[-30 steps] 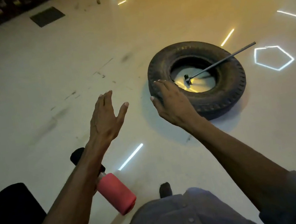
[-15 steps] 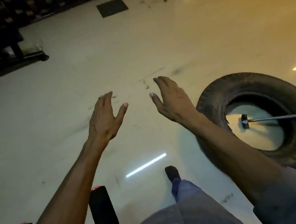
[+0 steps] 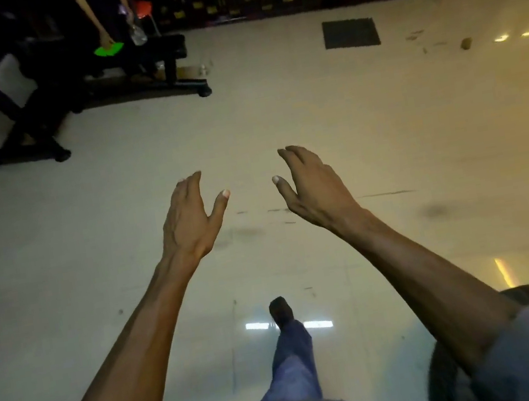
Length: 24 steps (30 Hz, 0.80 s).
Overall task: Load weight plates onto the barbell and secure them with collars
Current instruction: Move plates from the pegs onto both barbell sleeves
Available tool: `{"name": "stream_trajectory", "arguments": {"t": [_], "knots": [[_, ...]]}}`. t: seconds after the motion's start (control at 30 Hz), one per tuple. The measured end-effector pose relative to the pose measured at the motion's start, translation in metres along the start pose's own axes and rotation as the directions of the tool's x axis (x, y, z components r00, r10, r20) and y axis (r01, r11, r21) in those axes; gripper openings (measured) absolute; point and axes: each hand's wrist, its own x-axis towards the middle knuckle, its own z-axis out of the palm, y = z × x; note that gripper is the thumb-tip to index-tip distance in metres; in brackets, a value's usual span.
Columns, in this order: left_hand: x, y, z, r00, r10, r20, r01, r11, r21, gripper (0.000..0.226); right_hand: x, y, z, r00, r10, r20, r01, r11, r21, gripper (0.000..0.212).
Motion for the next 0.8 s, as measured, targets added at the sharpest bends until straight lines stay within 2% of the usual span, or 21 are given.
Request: {"name": "stream_trajectory", "arguments": {"t": [0.17, 0.37, 0.57, 0.8], "knots": [[0.101, -0.062, -0.018, 0.989, -0.132, -0.063, 0.131, 0.991, -0.021, 0.076, 0.136, -0.035, 0.04, 0.991, -0.114, 0.064, 0.114, 0.993, 0.014, 0.055], [0.205, -0.141, -0.065, 0.954, -0.26, -0.148, 0.253, 0.965, -0.061, 0.077, 0.287, -0.105, 0.082, 0.957, -0.266, 0.119, 0.263, 0.964, 0.036, 0.055], [0.284, -0.239, -0.117, 0.885, -0.387, -0.258, 0.382, 0.921, -0.069, 0.076, 0.424, -0.196, 0.145, 0.887, -0.43, 0.167, 0.422, 0.903, 0.087, 0.055], [0.387, -0.38, -0.186, 0.789, -0.512, -0.34, 0.523, 0.85, -0.065, 0.075, 0.585, -0.342, 0.244, 0.781, -0.592, 0.201, 0.564, 0.806, 0.182, 0.055]]}}
